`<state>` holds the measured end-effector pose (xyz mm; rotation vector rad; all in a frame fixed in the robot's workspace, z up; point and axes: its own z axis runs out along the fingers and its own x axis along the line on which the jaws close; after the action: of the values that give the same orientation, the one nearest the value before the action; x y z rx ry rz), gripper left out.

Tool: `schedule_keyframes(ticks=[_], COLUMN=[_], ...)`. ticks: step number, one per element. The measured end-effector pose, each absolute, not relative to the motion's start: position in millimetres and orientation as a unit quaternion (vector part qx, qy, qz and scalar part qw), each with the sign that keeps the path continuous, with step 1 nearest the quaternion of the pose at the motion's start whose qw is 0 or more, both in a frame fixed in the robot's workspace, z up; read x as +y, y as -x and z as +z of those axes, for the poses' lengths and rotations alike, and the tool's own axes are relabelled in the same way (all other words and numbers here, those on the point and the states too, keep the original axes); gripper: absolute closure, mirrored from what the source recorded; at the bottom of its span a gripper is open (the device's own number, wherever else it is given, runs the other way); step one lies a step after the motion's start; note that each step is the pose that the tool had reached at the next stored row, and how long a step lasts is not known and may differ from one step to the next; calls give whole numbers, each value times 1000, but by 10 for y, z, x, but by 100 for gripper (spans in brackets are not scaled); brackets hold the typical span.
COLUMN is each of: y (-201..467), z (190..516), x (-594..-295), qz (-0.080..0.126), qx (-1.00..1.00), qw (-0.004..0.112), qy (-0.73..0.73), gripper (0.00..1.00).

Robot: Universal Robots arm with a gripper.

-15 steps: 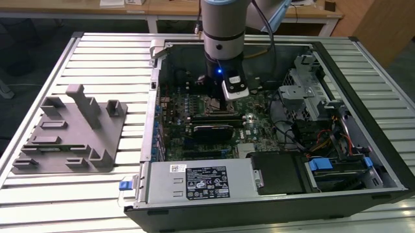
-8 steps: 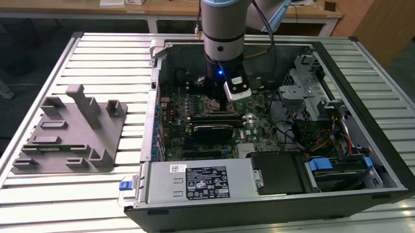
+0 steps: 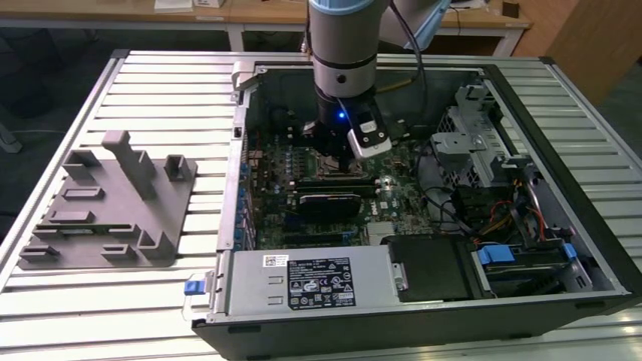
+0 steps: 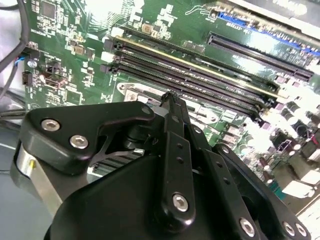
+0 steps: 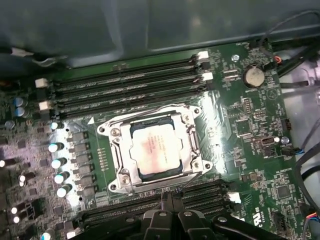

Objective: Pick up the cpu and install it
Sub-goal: 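Install the second cpu locking lever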

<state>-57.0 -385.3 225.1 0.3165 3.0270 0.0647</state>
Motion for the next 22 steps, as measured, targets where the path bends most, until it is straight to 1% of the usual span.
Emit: schedule_keyframes(ticks=[8,14,22], y=[653,685,777], z=[2212,2185,2155], x=[-3906,-3907,-3930], qz=[23,29,33], qx=[995,997,998], qw=[48,47,46], qy=[-82,-53,-32], gripper=[89,89,89])
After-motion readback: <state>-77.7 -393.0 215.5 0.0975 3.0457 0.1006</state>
